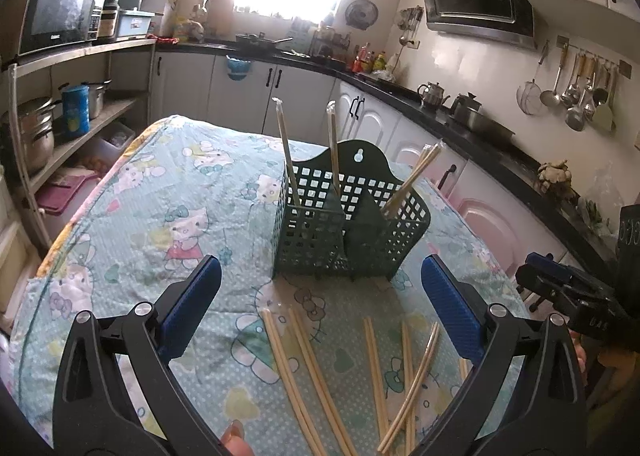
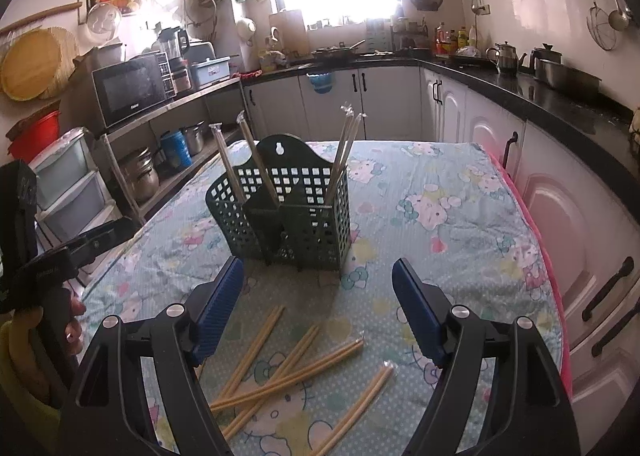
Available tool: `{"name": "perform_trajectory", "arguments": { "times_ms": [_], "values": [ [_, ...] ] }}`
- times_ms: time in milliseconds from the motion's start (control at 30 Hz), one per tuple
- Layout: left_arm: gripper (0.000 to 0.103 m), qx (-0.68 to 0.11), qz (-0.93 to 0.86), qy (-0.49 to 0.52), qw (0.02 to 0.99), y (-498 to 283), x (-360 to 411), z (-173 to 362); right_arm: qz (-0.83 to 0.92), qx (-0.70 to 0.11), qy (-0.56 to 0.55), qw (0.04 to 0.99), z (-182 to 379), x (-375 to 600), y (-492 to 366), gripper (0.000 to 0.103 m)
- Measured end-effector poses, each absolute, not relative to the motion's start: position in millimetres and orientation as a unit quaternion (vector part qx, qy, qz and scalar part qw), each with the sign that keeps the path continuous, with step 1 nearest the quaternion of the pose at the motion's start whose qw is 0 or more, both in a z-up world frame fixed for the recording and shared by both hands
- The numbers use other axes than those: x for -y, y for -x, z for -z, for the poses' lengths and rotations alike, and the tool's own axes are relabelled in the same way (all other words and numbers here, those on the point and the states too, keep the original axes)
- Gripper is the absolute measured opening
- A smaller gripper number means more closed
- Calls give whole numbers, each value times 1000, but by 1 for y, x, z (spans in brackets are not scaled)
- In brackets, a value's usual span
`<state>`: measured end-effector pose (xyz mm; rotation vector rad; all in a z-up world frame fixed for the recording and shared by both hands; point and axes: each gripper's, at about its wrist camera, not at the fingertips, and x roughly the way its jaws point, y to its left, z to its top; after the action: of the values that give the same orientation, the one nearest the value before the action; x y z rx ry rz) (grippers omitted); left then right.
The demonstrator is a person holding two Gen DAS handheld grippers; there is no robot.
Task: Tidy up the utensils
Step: 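Move both grippers back down toward the chopsticks lying on the cloth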
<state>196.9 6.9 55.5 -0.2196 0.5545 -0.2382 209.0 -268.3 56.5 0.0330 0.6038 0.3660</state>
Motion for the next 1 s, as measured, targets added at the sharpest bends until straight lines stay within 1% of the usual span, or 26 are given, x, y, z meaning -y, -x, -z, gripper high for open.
{"name": "perform_trajectory", "arguments": {
  "times_ms": [600, 1000],
  "values": [
    [92, -309, 120, 93, 939, -190, 6, -28, -186, -325, -13, 927, -27, 272, -198, 74],
    [92, -349, 119, 89, 925, -192, 13, 0, -189, -352, -19, 916, -1, 278, -200, 67]
  ]
}}
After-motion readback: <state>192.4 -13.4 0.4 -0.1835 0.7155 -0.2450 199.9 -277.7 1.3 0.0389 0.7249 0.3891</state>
